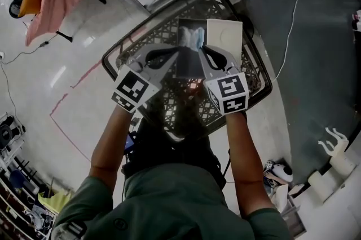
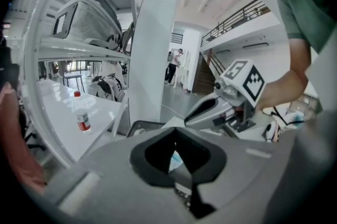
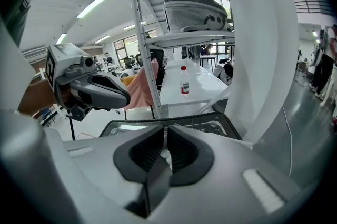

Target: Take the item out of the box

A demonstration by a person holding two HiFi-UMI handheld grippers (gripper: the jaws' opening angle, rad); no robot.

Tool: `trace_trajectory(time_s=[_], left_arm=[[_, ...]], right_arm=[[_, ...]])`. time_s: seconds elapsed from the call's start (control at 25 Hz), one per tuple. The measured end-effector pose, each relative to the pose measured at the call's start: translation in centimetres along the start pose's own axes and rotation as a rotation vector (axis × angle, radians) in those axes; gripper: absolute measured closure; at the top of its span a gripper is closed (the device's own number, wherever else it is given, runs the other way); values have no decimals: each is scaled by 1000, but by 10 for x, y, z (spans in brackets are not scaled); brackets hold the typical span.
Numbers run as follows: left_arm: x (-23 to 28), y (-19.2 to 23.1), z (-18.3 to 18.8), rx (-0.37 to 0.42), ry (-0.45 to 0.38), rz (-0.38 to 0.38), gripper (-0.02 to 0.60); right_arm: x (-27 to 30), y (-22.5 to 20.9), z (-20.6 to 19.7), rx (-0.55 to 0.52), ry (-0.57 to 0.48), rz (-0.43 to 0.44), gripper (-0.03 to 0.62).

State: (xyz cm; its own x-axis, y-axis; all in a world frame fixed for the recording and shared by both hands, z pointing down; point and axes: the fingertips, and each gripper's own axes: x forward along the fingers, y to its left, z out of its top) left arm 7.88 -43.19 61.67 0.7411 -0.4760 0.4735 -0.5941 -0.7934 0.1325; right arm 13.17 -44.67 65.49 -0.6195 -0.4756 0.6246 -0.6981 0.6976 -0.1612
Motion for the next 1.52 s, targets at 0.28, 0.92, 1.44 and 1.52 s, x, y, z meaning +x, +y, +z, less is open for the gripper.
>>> trace_trajectory(time_s=[0.28,0.92,1.44,1.52], left_arm=[[17,9,-22,-16,33,-4,578],[47,28,-74,-73,74,-15,542],[60,36,-106,-110,97,-21,453],[61,37,-110,-114,98,-23,448]], right_arm=[[25,-8,-24,2,55,11,548],[91,-11,-74,-81,209,35,491],[128,-7,-107,-278,419,6,453],[132,-7,-114,-322,470,-16,457]])
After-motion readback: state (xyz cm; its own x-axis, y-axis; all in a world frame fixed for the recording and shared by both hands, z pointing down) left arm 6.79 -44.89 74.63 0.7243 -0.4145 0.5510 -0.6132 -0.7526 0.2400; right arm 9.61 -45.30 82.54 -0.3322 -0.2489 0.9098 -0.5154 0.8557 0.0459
